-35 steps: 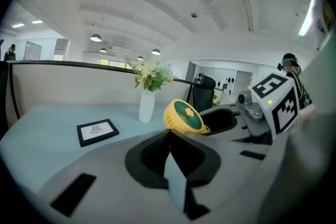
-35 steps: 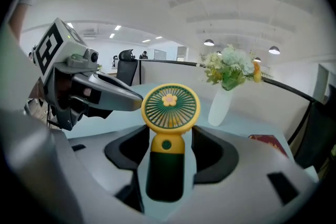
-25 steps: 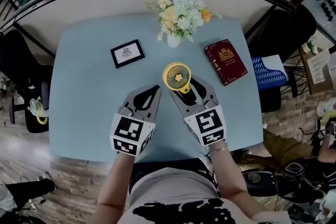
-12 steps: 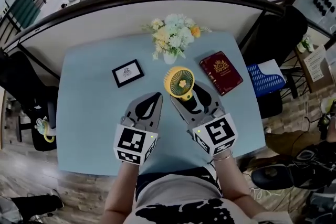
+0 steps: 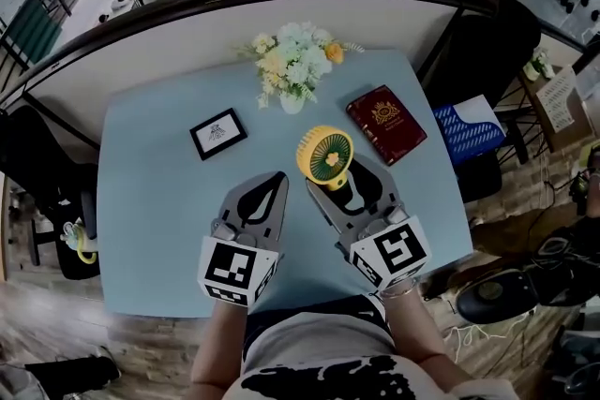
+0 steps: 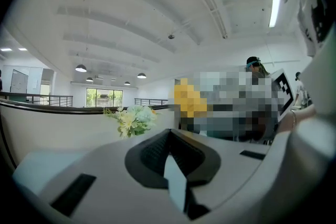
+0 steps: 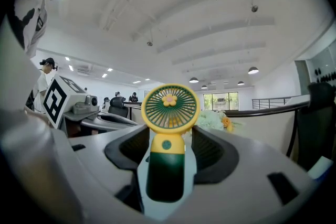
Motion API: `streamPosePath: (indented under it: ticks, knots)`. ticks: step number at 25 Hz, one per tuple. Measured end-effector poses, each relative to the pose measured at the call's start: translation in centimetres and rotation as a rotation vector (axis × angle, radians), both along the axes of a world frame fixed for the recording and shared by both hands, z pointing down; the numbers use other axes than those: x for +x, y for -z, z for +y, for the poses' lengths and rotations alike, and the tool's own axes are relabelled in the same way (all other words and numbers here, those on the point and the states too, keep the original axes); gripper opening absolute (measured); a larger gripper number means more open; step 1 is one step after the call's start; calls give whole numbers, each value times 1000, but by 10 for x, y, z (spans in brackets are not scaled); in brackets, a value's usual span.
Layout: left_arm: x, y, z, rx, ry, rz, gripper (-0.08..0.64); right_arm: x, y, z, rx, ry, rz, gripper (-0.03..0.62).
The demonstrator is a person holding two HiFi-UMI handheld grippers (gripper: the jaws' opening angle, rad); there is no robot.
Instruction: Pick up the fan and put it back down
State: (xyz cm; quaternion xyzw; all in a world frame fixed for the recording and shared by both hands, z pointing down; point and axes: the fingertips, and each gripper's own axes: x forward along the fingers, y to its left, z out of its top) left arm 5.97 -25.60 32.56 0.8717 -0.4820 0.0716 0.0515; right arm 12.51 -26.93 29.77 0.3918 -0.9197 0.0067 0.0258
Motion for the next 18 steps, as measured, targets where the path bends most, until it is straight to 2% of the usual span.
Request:
streamPosePath:
  ticks: [10,18]
  knots:
    - [15,-15,7,-44,-46,-11,11,11,-15,5,-40,-10,-3,258]
    - [22,-14,6,-32,-86,-21,11,9,-23,6,-65,4,-16,258]
